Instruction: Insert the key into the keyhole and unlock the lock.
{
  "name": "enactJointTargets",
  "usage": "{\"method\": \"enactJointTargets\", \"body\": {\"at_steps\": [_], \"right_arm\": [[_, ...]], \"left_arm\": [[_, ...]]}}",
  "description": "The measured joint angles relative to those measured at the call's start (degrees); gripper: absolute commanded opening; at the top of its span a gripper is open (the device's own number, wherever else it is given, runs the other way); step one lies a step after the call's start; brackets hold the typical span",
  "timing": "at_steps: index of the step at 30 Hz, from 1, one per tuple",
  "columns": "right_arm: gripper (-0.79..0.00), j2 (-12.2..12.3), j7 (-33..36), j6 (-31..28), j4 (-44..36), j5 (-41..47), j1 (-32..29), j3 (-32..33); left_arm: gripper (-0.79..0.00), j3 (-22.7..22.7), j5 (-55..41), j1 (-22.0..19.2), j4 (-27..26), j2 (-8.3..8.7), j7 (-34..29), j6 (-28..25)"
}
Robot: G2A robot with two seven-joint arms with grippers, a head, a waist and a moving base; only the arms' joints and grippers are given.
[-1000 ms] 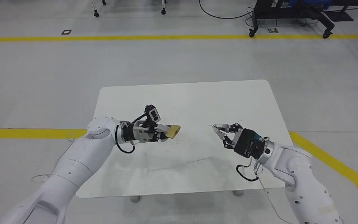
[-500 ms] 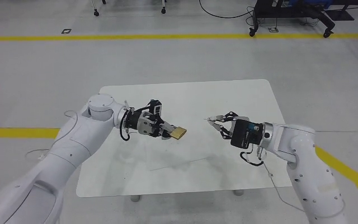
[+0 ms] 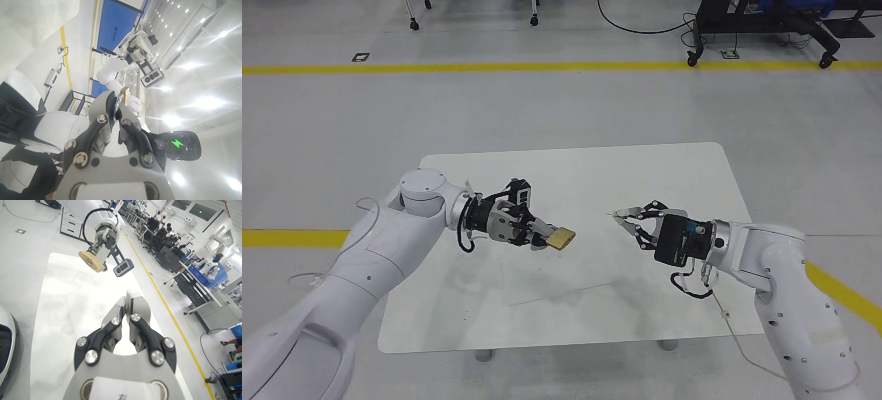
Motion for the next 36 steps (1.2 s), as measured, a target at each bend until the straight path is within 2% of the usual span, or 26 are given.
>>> {"method": "enactJointTargets", "body": {"at_steps": [18, 25, 36], "right_arm": [[-0.785, 0.08, 1.31, 0.61, -1.25, -1.79, -0.23, -0.45], [-0.785, 0.08, 6.18, -0.56, -0.52, -9.15, 2.32, -5.64], [-0.785, -1.10, 11.93, 3.72, -0.81, -12.69, 5.89, -14.12]], "left_arm": [[-0.785, 0.00, 0.00, 0.00, 0.00, 0.00, 0.00, 0.00], [-0.785, -1.98, -0.68, 1.83, -0.56, 0.12, 4.07, 0.15], [-0.785, -2.56, 3.88, 2.15, -1.53, -0.58, 6.09, -1.78]]}}
